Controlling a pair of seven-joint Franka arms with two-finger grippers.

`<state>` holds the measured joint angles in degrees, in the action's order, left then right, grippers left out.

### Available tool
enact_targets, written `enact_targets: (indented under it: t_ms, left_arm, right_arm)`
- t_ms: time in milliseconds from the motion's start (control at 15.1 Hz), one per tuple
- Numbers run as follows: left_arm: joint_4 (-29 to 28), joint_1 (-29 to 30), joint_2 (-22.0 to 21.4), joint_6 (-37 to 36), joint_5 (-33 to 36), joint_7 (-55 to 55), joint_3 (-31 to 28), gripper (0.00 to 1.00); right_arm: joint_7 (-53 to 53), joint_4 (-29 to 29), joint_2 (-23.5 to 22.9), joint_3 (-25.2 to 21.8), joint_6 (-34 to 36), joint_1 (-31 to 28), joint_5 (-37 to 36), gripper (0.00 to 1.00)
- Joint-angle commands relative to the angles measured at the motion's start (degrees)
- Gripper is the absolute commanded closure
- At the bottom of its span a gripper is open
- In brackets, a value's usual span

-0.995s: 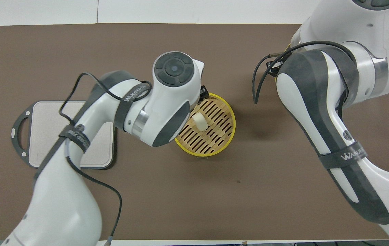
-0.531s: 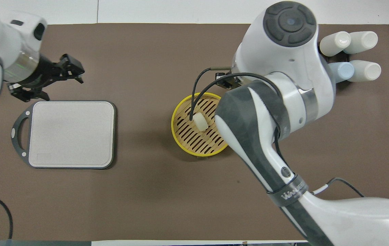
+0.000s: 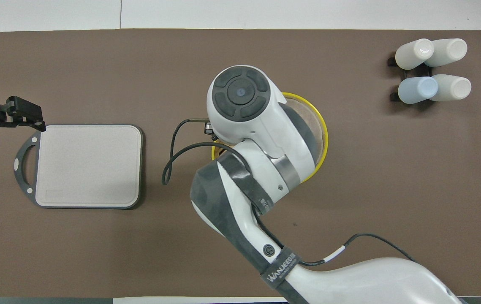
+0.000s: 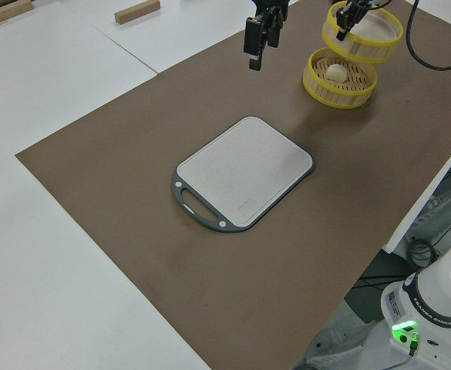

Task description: Place bun in steamer

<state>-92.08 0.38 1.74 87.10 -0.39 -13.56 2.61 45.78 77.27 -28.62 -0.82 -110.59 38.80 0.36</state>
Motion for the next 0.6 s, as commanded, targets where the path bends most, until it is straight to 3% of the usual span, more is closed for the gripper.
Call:
enact_targets:
  t_ms: [0, 531]
  left_arm:
    - [-3.99, 1.2, -3.15, 0.0, 0.83, 3.7, 0.29, 0.0]
    - [-5.22, 1.99, -4.12, 2.81, 0.75, 5.56, 0.65, 0.0]
  right_arm:
    - [1.86, -1.77, -2.14, -0.32, -1.73, 0.49, -1.06, 1.0]
    - [2.92, -0.02, -3.9, -0.23, -6.65, 2.51, -2.73, 1.0]
